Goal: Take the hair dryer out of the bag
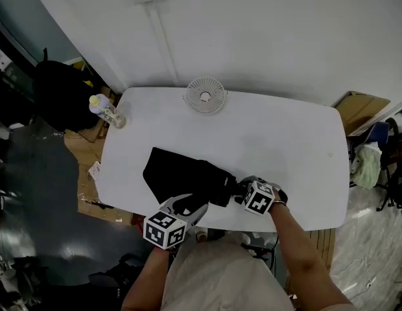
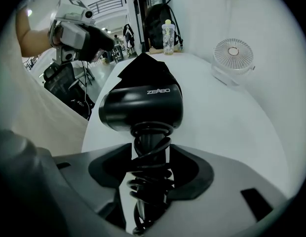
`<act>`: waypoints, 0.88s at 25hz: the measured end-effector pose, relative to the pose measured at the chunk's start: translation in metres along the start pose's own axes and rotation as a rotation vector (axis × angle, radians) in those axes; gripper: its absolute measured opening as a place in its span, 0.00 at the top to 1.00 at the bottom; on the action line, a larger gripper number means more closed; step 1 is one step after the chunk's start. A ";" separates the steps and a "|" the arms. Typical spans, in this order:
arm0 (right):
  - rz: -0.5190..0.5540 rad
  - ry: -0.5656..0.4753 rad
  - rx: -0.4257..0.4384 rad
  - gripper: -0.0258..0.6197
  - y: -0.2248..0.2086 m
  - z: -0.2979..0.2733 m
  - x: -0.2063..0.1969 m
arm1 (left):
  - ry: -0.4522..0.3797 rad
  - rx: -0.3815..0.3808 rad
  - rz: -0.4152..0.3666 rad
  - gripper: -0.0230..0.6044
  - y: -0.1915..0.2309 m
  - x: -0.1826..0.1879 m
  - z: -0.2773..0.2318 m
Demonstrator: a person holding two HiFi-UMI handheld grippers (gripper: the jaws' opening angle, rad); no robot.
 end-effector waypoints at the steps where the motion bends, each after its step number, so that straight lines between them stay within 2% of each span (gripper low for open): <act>1: -0.016 -0.009 -0.001 0.58 0.002 0.001 -0.003 | -0.005 0.004 0.002 0.65 0.001 0.000 0.001; 5: -0.094 -0.059 -0.020 0.58 0.009 0.011 -0.017 | -0.025 0.015 0.013 0.71 0.002 0.003 0.004; 8: -0.201 -0.122 -0.041 0.58 0.012 0.025 -0.029 | -0.038 0.012 0.013 0.74 0.001 0.006 0.003; 10: -0.315 -0.179 -0.069 0.58 0.009 0.038 -0.039 | -0.042 0.005 0.008 0.75 -0.002 0.008 0.000; 16: -0.793 -0.329 -0.198 0.58 -0.025 0.065 -0.068 | -0.036 -0.032 -0.013 0.78 -0.016 0.014 -0.015; 22: -1.051 -0.315 -0.403 0.58 -0.054 0.069 -0.078 | -0.010 -0.071 -0.028 0.79 -0.031 0.015 -0.033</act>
Point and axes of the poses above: the fingertips, and each gripper's own axes: z backward along the fingers, y to its left, x out of its top, the point moved 8 cm from there along z, backward along the fingers, and after that the axes turned 9 degrees about -z, right-handed, at the moved point
